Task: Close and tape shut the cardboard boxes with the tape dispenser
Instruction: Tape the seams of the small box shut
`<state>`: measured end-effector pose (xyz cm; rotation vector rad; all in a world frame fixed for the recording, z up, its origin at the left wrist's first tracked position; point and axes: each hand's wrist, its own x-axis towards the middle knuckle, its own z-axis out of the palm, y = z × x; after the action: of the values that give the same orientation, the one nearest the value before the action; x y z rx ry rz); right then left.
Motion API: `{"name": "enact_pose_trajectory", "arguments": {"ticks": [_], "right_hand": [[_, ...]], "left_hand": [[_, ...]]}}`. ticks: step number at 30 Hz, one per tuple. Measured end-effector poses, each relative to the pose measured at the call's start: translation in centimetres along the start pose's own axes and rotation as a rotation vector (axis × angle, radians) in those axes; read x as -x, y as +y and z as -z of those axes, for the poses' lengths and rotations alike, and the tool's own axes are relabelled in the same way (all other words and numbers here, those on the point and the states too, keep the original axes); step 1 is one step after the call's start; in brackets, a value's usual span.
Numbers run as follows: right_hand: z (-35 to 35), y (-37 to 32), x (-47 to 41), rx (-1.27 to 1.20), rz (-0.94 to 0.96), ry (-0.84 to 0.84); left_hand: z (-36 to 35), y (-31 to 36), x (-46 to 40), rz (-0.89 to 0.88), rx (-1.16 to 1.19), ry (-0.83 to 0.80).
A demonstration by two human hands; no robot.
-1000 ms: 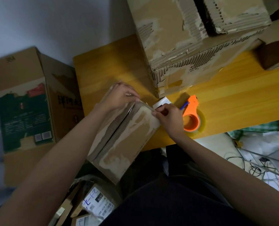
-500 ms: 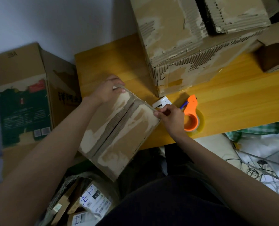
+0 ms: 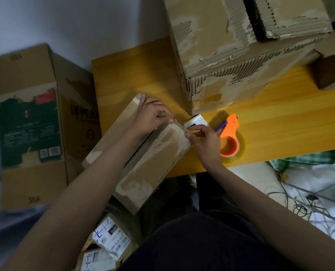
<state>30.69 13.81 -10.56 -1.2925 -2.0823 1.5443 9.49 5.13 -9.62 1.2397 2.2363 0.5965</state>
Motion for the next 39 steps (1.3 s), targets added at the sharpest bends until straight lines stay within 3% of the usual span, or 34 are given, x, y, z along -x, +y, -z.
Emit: {"name": "enact_pose_trajectory", "arguments": {"ticks": [5, 7, 10, 14, 17, 22, 27, 31, 34, 39], "right_hand": [[0.1, -0.5, -0.3, 0.003, -0.02, -0.002], [0.1, -0.6, -0.3, 0.013, -0.024, -0.006], [-0.2, -0.7, -0.1, 0.002, -0.051, -0.016], [-0.5, -0.5, 0.9, -0.02, -0.081, -0.037], [-0.5, 0.1, 1.7, -0.031, -0.124, -0.075], [0.5, 0.4, 2.5, -0.006, -0.215, -0.306], [1.6, -2.4, 1.3, 0.093, 0.089, -0.17], [-1.0, -5.3, -1.9, 0.27, 0.377, -0.319], [-3.9, -6.1, -4.2, 0.472, 0.476, -0.455], [-5.3, -5.1, -5.4, 0.595, 0.3, -0.598]], "left_hand": [[0.1, 0.3, -0.4, 0.058, 0.049, -0.058], [-0.4, 0.6, 0.9, 0.12, -0.013, 0.111], [-1.7, 2.5, 3.9, 0.431, -0.127, 0.353], [-4.1, 4.8, 4.9, 0.516, -0.133, 0.343], [-5.2, 5.8, 4.3, 0.487, -0.139, 0.285], [-6.0, 5.7, 5.4, 0.315, -0.223, 0.164], [-6.8, 4.2, 9.3, 0.122, -0.248, 0.068], [-7.7, 3.4, 12.8, 0.034, -0.271, 0.049], [-7.5, 3.2, 15.7, 0.284, -0.266, 0.106], [-7.2, 4.6, 22.0, 0.73, -0.029, 0.341]]}}
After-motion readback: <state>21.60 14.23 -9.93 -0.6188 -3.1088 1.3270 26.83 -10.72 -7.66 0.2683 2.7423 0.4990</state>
